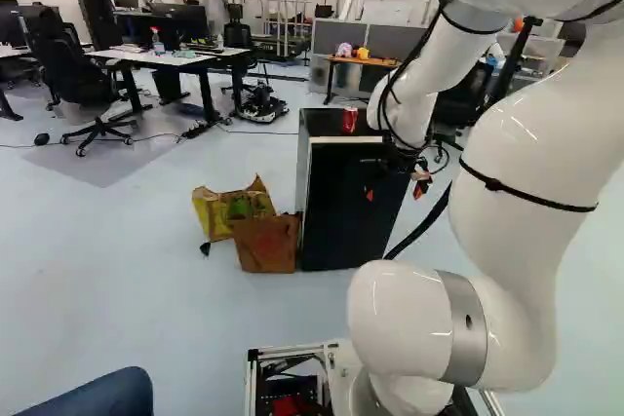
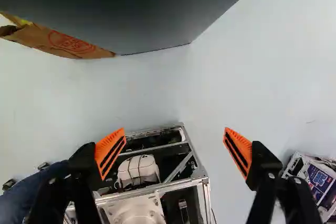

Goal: Grab a drink from the fridge

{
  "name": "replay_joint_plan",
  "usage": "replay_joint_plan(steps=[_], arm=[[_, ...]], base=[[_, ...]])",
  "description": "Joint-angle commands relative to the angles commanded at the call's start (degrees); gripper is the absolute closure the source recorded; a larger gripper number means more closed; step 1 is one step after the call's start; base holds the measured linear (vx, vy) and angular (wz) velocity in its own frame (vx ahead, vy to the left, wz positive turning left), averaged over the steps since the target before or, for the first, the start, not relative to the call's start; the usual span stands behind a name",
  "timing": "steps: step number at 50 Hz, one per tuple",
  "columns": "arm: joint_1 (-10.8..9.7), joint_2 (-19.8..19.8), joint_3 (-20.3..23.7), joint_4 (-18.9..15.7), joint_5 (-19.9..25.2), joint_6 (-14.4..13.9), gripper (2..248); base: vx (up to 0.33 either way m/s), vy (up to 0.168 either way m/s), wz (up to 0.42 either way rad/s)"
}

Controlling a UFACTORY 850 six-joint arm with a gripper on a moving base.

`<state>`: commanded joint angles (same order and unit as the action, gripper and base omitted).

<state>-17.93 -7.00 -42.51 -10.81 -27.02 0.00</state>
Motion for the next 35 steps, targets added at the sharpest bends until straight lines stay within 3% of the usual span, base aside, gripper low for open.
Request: replay_joint_plan(steps=[35], arm=[[4.5,-0.7,-0.9,4.1,2.7,0.0,3]], base=[[0.000,0.000,0.000]])
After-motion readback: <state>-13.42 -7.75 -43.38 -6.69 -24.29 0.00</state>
